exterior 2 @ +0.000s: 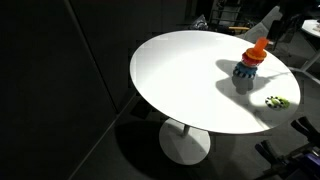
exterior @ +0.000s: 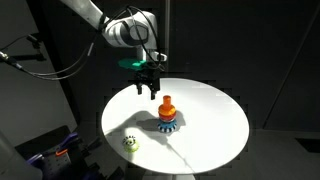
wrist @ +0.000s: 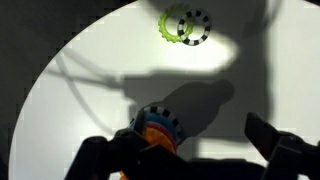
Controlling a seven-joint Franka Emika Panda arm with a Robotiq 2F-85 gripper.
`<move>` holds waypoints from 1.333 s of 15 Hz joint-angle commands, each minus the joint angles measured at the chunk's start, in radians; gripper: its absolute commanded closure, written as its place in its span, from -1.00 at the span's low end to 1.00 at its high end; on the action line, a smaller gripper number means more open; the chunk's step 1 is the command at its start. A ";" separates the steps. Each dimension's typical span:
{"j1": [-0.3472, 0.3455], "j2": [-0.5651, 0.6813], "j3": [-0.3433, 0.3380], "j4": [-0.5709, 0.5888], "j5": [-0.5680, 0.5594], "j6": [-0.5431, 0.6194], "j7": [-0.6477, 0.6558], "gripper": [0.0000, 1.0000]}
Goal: Put the orange ring on the orange stand
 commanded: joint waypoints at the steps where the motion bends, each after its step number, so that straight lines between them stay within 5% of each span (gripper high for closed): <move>1: 0.013 -0.129 0.021 -0.090 0.001 -0.078 -0.042 -1.00; 12: 0.038 -0.452 0.054 -0.236 0.013 -0.337 -0.002 -1.00; 20: 0.029 -0.723 0.029 -0.344 0.049 -0.342 -0.006 -1.00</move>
